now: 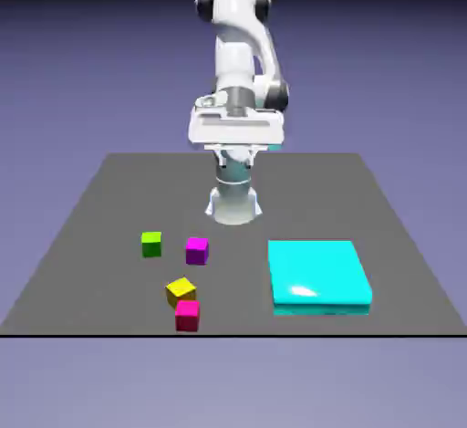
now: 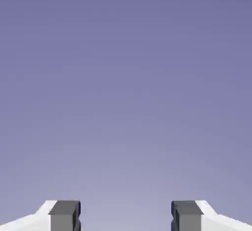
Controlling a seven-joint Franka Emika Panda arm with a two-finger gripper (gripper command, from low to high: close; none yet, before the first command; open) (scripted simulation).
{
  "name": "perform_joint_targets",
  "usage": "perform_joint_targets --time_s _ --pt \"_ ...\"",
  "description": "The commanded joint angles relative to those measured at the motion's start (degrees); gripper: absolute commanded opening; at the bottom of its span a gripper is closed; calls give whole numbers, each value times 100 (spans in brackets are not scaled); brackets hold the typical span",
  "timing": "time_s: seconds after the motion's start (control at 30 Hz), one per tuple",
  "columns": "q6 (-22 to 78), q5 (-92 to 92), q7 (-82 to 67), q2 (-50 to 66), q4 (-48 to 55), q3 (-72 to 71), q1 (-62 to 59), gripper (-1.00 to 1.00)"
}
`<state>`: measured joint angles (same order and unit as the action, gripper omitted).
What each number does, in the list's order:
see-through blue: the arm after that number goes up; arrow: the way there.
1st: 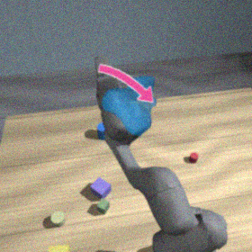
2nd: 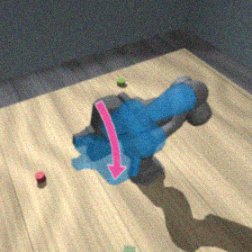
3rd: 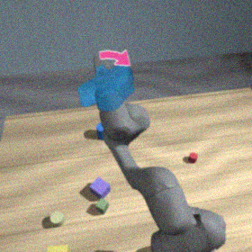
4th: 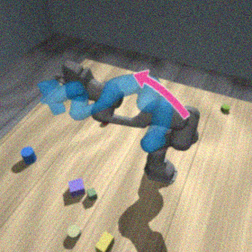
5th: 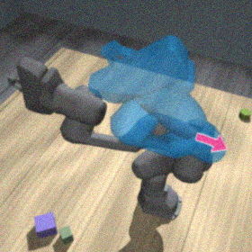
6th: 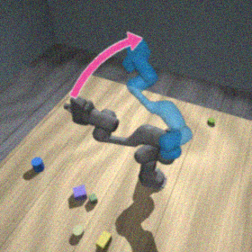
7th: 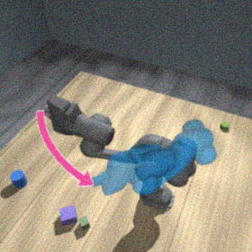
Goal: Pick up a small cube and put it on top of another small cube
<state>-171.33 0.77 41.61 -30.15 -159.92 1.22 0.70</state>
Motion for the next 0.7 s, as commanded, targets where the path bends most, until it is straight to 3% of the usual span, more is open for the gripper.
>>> perform_joint_targets --time_s 0.0,0.67 --pt "222 64 -70 208 90 101 1 0" --pt "4656 1336 -1470 4361 1879 2120 20 0"
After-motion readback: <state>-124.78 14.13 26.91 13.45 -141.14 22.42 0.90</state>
